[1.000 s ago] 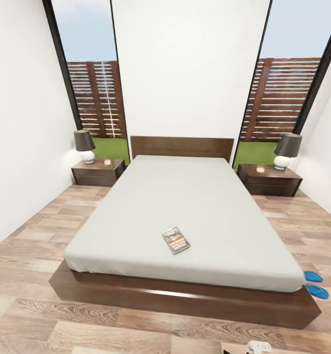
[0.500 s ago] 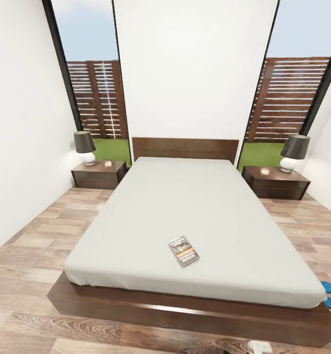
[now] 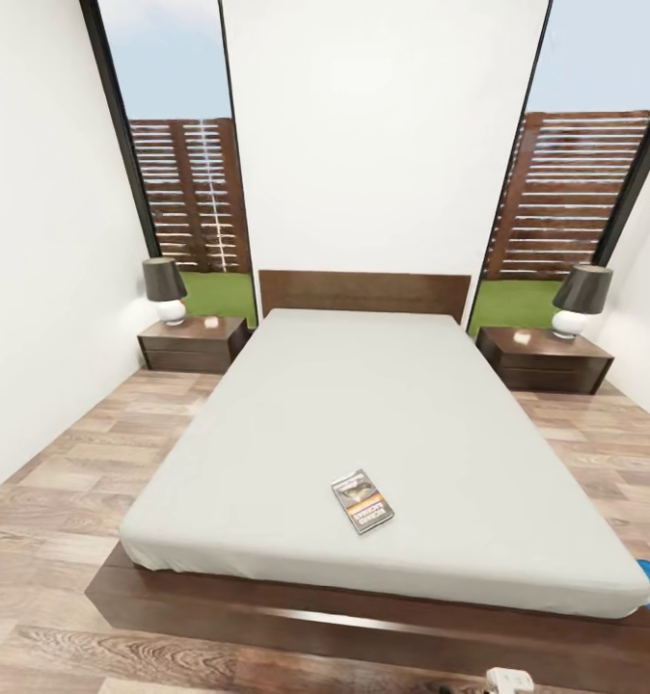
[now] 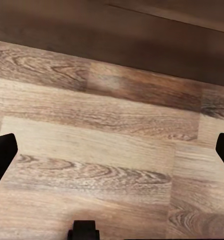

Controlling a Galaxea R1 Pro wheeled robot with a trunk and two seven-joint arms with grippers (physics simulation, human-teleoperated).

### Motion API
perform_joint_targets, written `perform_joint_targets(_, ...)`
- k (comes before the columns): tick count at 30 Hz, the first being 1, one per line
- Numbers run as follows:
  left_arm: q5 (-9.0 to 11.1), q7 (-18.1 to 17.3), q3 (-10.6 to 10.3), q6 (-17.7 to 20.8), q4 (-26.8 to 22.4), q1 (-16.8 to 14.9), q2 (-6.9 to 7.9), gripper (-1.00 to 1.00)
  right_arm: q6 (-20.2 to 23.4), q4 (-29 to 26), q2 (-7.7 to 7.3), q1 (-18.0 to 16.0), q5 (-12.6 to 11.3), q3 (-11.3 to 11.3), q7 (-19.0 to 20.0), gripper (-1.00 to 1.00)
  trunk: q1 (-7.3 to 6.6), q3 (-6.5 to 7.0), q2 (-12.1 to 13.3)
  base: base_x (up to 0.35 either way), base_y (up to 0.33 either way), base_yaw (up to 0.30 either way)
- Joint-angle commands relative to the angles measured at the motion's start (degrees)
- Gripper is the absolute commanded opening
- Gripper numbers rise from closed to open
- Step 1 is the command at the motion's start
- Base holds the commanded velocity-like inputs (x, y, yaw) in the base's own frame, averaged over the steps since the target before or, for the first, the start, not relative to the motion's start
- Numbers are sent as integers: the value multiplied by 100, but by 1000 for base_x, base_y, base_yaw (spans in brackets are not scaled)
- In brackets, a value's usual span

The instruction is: In the bedroom, move the book from the bed onto either nightstand, and place the two sandals side by side next to the bed.

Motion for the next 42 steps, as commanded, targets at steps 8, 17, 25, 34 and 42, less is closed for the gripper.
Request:
perform_joint_targets(8, -157, -480, -71, -2, -128, -58, -183, 100, -19, 27, -5, -10, -50, -20, 43, 100, 2, -6, -3, 41, 0, 0)
perform_joint_targets(17, -457, -1540, -194, 2826, -3488, -261, -928, 100, -19, 27, -4, -10, -50, -20, 36, 100, 2, -6, -3, 1, 0, 0)
perform_joint_targets(25, -112, -1842, -893, 4977, -6224, -646, -1255, 100, -19, 27, -3, -10, -50, -20, 28, 100, 2, -6, -3, 0, 0, 0)
perform_joint_targets(34, 579, -1431, -949, 6159, -6271, -1575, -1309, 100, -18, 27, -8, -10, -56, -20, 26, 100, 2, -6, -3, 0, 0, 0)
perform_joint_targets(42, 643, -1253, -953, 7099, -6233, -2285, -1420, 100, -19, 27, -8, -10, -58, -20, 33, 100, 2, -6, -3, 0, 0, 0)
